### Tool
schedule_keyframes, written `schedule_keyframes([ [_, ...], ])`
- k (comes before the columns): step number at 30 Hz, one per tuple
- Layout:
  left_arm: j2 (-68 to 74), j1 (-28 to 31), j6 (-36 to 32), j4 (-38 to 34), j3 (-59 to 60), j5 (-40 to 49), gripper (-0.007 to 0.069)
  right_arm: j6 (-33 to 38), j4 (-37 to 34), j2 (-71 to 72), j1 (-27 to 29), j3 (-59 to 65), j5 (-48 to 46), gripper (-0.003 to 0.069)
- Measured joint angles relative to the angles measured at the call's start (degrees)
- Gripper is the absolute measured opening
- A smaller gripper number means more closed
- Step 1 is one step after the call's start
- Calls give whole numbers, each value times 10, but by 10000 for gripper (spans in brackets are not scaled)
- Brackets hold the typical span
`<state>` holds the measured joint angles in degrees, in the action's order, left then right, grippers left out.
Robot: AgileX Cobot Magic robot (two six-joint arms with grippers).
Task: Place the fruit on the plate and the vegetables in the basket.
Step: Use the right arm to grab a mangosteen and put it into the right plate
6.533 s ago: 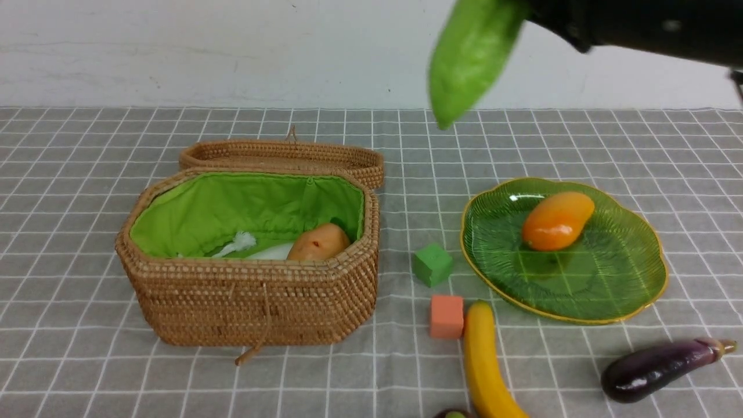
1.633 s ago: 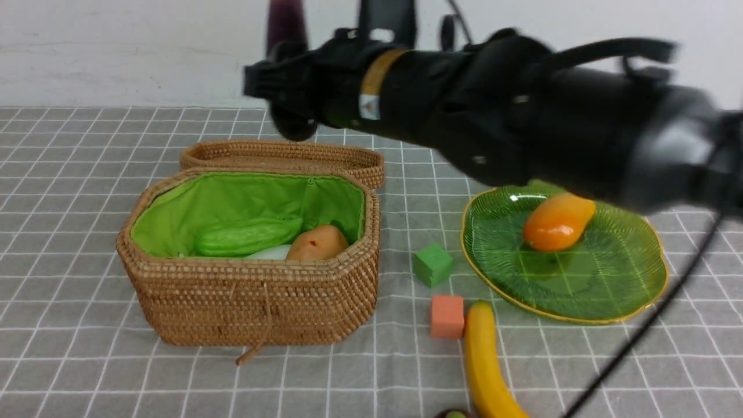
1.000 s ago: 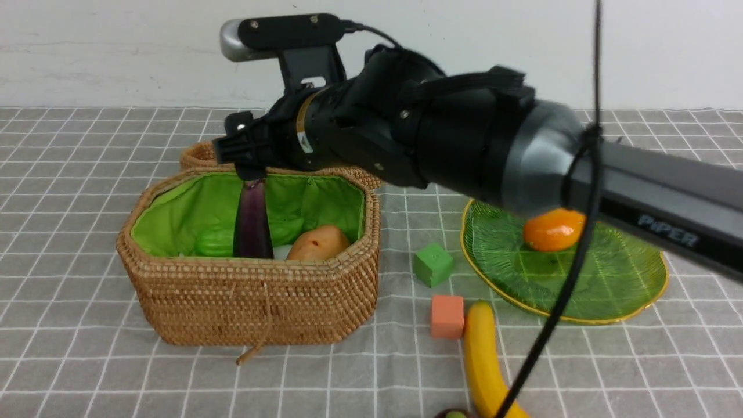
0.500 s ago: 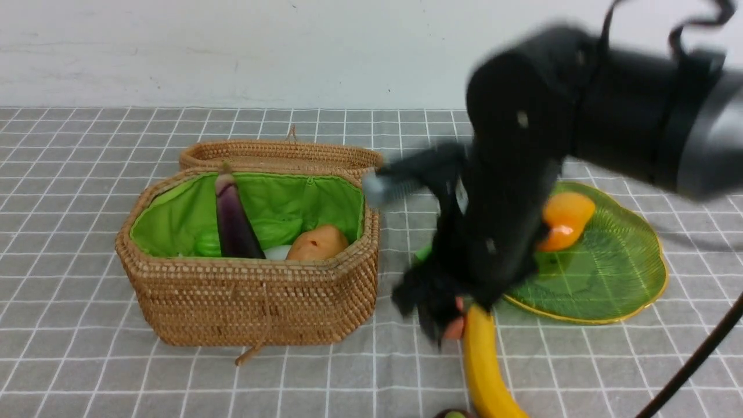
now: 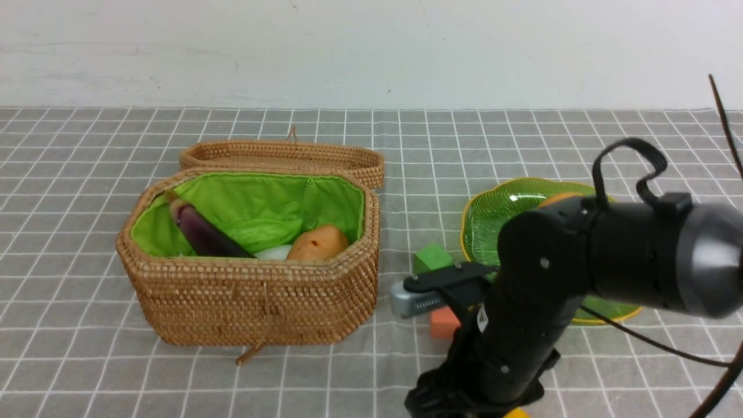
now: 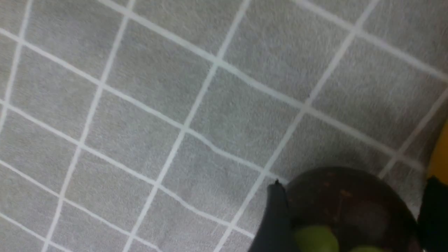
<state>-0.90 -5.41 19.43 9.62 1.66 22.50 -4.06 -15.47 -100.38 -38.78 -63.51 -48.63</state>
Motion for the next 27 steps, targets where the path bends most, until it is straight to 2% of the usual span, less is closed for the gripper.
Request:
schedule_keyframes([
  [4, 0, 0, 0, 0, 0, 0, 238, -4, -12, 0, 0, 19, 6, 501],
  [7, 0, 0, 0, 0, 0, 0, 238, -4, -16, 0, 0, 21, 9, 453],
  [10, 0, 0, 0, 0, 0, 0, 238, -4, -16, 0, 0, 21, 11, 384],
  [11, 0, 0, 0, 0, 0, 0, 238, -4, -16, 0, 0, 21, 12, 309],
  [12, 0, 0, 0, 0, 0, 0, 238, -4, -16, 0, 0, 21, 14, 263],
  [13, 0, 0, 0, 0, 0, 0, 238, -4, -16, 0, 0, 21, 14, 255],
  [14, 0, 0, 0, 0, 0, 0, 238, -4, -16, 0, 0, 21, 18, 191],
  [15, 0, 0, 0, 0, 0, 0, 238, -4, -16, 0, 0, 21, 20, 158],
  [17, 0, 0, 0, 0, 0, 0, 238, -4, -16, 0, 0, 17, 21, 139],
  [20, 0, 0, 0, 0, 0, 0, 238, -4, -16, 0, 0, 7, 19, 150],
  [23, 0, 0, 0, 0, 0, 0, 238, -5, -16, 2, 0, -11, 2, 225],
  [24, 0, 0, 0, 0, 0, 0, 238, -5, -16, 11, 0, -22, -21, 309],
  [26, 0, 0, 0, 0, 0, 0, 238, -6, -16, 18, 0, -25, -35, 356],
  [27, 0, 0, 0, 0, 0, 0, 238, -6, -16, 34, 0, -26, -52, 424],
])
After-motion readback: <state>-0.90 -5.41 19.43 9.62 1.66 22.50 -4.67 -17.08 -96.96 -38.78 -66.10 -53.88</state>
